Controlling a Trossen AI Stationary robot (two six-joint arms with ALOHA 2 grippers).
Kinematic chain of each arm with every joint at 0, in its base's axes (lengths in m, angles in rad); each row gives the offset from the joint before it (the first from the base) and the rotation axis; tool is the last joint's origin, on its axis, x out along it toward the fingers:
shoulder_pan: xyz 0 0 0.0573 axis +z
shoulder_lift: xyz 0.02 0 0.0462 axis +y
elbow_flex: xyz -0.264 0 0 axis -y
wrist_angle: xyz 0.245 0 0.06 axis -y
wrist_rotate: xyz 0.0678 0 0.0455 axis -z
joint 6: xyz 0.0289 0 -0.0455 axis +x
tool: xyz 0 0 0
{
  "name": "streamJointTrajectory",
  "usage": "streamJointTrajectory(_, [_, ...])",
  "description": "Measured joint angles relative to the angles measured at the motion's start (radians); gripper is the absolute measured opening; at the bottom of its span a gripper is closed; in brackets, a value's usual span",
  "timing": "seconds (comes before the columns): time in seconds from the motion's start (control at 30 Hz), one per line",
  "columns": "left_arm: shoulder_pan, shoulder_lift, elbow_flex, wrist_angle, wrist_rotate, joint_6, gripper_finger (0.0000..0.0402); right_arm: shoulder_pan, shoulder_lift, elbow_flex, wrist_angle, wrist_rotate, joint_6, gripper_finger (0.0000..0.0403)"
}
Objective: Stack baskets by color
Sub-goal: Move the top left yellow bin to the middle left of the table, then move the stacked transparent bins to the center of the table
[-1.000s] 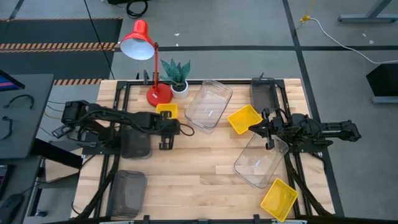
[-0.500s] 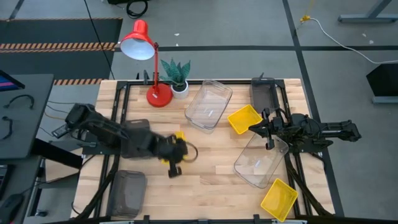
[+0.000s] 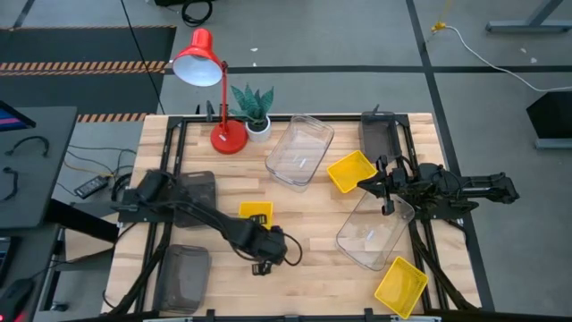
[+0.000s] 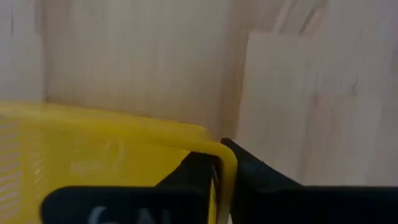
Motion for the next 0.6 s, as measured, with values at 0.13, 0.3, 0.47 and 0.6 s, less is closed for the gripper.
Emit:
streamJointTrajectory(0.13, [0.008, -0.025, 0.018, -0.033, 0.005, 0.039, 0.0110, 0.000, 0.000, 0.000, 0.000, 0.000, 0.000, 0.0030])
streamJointTrajectory(0.3, [0.050, -0.113, 0.104, -0.100, 0.018, 0.164, 0.0191, 0.000, 0.000, 0.000, 0.000, 0.000, 0.000, 0.0030])
streamJointTrajectory(0.47, [0.125, -0.155, 0.179, -0.028, -0.267, 0.441, 0.0228, 0.000, 0.000, 0.000, 0.000, 0.000, 0.000, 0.0030])
streamJointTrajectory(0.6, [0.250, -0.150, 0.181, 0.047, -0.253, 0.672, 0.0238, 0.000, 0.000, 0.000, 0.001, 0.000, 0.000, 0.0030])
